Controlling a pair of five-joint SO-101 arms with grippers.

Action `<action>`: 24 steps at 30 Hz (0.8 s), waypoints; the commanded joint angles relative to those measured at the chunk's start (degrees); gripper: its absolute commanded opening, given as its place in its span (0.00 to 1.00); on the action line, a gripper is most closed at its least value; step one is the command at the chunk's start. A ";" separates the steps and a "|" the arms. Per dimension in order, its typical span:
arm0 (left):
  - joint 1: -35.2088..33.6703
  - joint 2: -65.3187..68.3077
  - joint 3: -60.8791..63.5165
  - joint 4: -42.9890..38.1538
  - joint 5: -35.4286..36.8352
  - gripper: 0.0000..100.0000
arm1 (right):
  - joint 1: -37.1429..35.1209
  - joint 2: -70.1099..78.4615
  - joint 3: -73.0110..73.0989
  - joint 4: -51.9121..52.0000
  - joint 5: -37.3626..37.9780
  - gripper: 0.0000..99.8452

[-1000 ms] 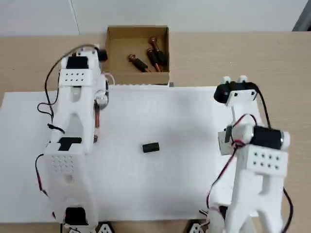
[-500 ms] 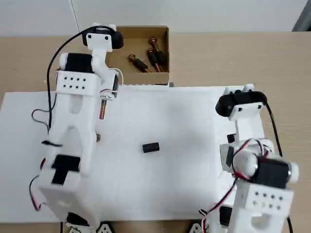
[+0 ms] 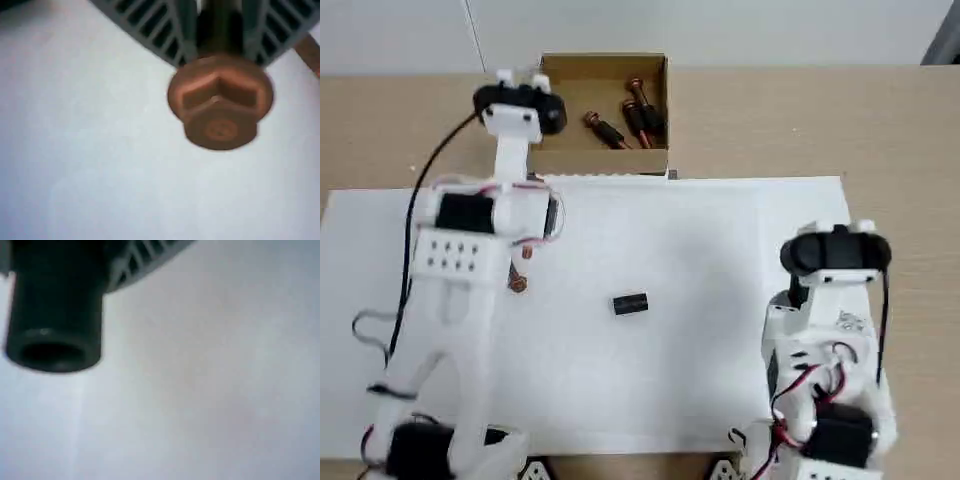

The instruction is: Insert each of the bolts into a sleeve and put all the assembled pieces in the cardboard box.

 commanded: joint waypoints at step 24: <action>3.78 -49.93 58.68 -51.69 18.55 0.01 | -34.07 -14.46 32.00 -37.05 -3.08 0.00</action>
